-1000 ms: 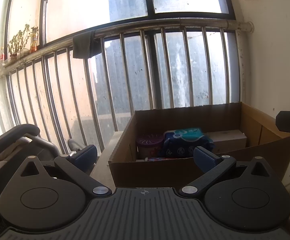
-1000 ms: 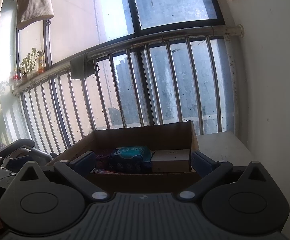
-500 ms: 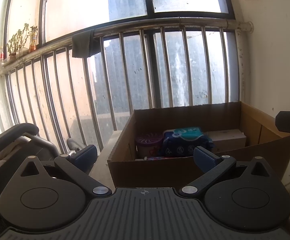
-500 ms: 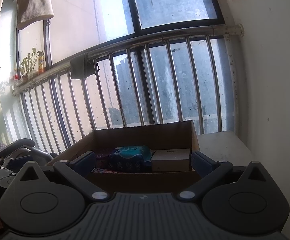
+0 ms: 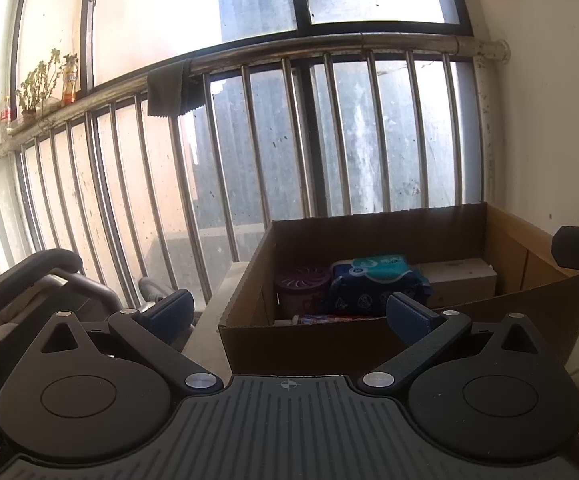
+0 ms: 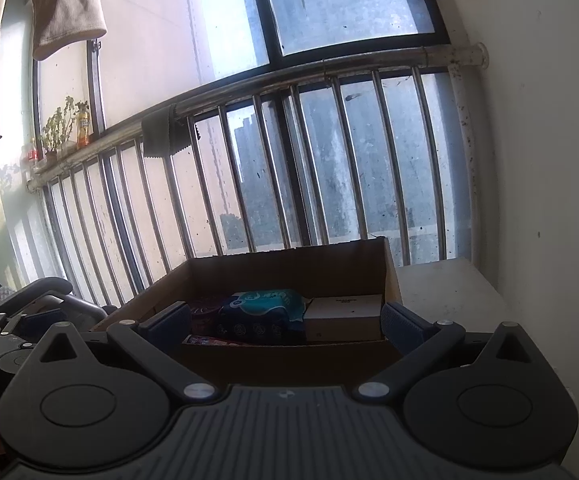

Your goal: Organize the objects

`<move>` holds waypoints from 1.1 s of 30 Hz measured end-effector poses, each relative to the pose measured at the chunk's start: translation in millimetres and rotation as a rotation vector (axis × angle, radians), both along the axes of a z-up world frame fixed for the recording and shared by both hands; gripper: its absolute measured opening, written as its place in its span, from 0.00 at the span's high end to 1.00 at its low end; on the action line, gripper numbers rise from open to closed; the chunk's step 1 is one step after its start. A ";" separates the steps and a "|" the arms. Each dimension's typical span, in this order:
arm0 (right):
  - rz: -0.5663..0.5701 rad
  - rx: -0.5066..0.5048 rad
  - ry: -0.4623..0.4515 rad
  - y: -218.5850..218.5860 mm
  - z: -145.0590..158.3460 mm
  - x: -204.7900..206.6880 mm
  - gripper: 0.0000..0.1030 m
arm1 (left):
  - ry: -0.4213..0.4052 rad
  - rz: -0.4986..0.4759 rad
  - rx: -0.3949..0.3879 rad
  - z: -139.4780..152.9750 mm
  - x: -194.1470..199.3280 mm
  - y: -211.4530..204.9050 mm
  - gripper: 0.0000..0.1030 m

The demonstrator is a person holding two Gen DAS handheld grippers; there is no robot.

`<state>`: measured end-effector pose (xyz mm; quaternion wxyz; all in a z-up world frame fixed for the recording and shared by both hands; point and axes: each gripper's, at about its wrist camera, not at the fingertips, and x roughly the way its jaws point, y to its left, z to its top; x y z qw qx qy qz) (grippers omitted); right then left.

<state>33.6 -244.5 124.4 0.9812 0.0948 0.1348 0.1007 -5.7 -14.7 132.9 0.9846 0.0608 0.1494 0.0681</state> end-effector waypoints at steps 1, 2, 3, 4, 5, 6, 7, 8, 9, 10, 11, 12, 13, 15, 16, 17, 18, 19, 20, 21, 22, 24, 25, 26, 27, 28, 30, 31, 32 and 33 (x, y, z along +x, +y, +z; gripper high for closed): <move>0.001 0.002 0.000 -0.3 0.1 0.2 0.00 | -0.002 0.002 -0.001 0.3 -0.5 0.1 0.00; 0.003 0.007 -0.001 -0.7 0.3 0.4 0.00 | -0.003 0.003 -0.001 0.5 -1.1 0.1 0.00; 0.006 0.009 -0.002 -1.1 -0.1 0.1 0.00 | -0.003 0.004 0.001 0.8 -1.6 -0.3 0.00; 0.008 0.009 -0.002 -1.3 -0.5 0.0 0.00 | -0.004 0.005 0.006 1.1 -1.9 -1.0 0.00; 0.009 0.011 -0.001 -1.7 -0.8 -0.1 0.00 | -0.005 0.005 0.011 1.7 -2.4 -1.7 0.00; 0.008 0.012 -0.002 -2.0 -1.1 -0.3 0.00 | -0.007 0.005 0.015 2.0 -2.9 -2.3 0.00; 0.007 0.015 -0.002 -2.8 -0.9 0.0 0.00 | -0.010 0.002 0.018 2.5 -3.5 -2.6 0.00; 0.003 0.020 -0.002 -3.3 -1.0 0.1 0.00 | -0.012 -0.001 0.017 2.7 -3.5 -3.0 0.00; 0.002 0.022 -0.003 -3.6 -0.9 0.2 0.00 | -0.012 -0.005 0.015 2.6 -3.6 -3.1 0.00; -0.001 0.023 -0.004 -3.9 -0.7 0.7 0.00 | -0.012 -0.008 0.014 2.3 -3.3 -3.1 0.00; -0.003 0.023 -0.005 -3.9 -0.3 0.6 0.00 | -0.012 -0.010 0.013 1.9 -3.0 -3.1 0.00; -0.005 0.022 -0.006 -3.7 0.2 0.4 0.00 | -0.010 -0.011 0.012 1.3 -2.4 -2.8 0.00; -0.007 0.020 -0.007 -3.2 0.7 0.1 0.00 | -0.008 -0.011 0.010 0.7 -1.9 -2.3 0.00; -0.008 0.014 -0.009 -2.0 1.8 0.0 0.00 | -0.004 -0.012 0.005 -0.1 -0.2 -0.9 0.00; -0.009 0.011 -0.010 -1.2 2.3 0.3 0.00 | -0.003 -0.011 0.002 -0.6 0.5 0.4 0.00; -0.008 0.008 -0.010 -0.5 2.7 0.7 0.00 | -0.002 -0.009 0.000 -1.0 0.5 1.8 0.00; -0.007 0.005 -0.009 0.4 3.0 1.3 0.00 | 0.000 -0.007 -0.004 -1.3 0.9 3.0 0.00; -0.006 0.004 -0.007 1.3 3.0 2.0 0.00 | 0.003 -0.005 -0.007 -1.5 1.2 4.2 0.00; -0.004 0.001 -0.003 2.7 3.0 2.8 0.00 | 0.004 -0.004 -0.009 -1.7 1.2 5.6 0.00; -0.002 -0.004 -0.001 3.8 2.8 3.6 0.00 | 0.004 -0.003 -0.010 -2.0 1.0 6.5 0.00; -0.002 -0.007 0.001 4.7 2.7 4.1 0.00 | 0.004 -0.001 -0.011 -2.1 0.8 6.9 0.00; 0.001 -0.014 0.002 6.9 2.3 4.9 0.00 | 0.003 0.002 -0.012 -2.1 0.5 8.1 0.00; 0.003 -0.016 0.003 7.5 2.4 5.0 0.00 | 0.004 0.002 -0.013 -2.2 0.2 8.9 0.00; 0.004 -0.018 0.001 8.4 2.7 4.7 0.00 | 0.003 0.001 -0.013 -2.2 -0.2 9.1 0.00; 0.005 -0.018 -0.001 8.6 3.0 4.3 0.00 | 0.002 0.001 -0.013 -2.2 -0.4 9.0 0.00; 0.004 -0.018 -0.003 8.5 3.4 3.9 0.00 | 0.002 0.001 -0.013 -2.4 -0.5 9.0 0.00; 0.004 -0.017 -0.006 8.4 4.5 3.0 0.00 | 0.002 -0.002 -0.010 -2.2 -0.5 8.7 0.00; 0.003 -0.016 -0.008 8.1 4.7 2.5 0.00 | 0.002 -0.003 -0.009 -2.0 -0.4 8.3 0.00; 0.004 -0.017 -0.008 8.0 4.7 2.3 0.00 | 0.002 -0.004 -0.007 -1.9 -0.3 7.9 0.00; 0.002 -0.017 -0.007 7.8 4.6 2.2 0.00 | 0.002 -0.004 -0.006 -1.9 -0.2 7.4 0.00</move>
